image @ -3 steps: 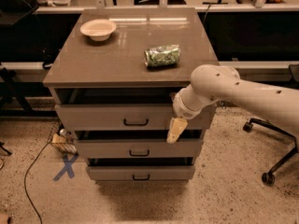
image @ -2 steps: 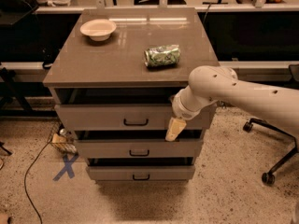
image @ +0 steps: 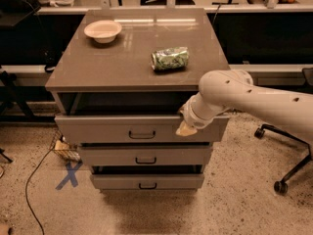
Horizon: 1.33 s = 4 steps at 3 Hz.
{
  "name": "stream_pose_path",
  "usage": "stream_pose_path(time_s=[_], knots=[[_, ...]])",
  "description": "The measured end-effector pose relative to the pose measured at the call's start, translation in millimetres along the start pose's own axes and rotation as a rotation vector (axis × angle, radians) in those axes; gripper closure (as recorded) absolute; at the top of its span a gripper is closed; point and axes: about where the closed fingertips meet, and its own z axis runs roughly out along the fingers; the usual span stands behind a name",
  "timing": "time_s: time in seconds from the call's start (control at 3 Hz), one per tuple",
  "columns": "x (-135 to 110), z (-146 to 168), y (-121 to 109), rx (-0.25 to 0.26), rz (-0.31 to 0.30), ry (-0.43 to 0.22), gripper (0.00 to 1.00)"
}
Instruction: Open top drawer
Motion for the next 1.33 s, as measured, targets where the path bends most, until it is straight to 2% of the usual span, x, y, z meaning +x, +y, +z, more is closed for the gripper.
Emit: stream_pose_path(time_s=[0.33,0.67,1.0,1.33], knots=[[8.2,-8.3,7.0,0.000,0.013,0.010,0.85],[5.6,-15.1,5.1,0.000,0.013,0.010,1.00],[5.4,-15.5,5.0,0.000,0.013,0.010,0.84],[4.9,-14.6,5.8,-0.002,0.012,0.010,0.61]])
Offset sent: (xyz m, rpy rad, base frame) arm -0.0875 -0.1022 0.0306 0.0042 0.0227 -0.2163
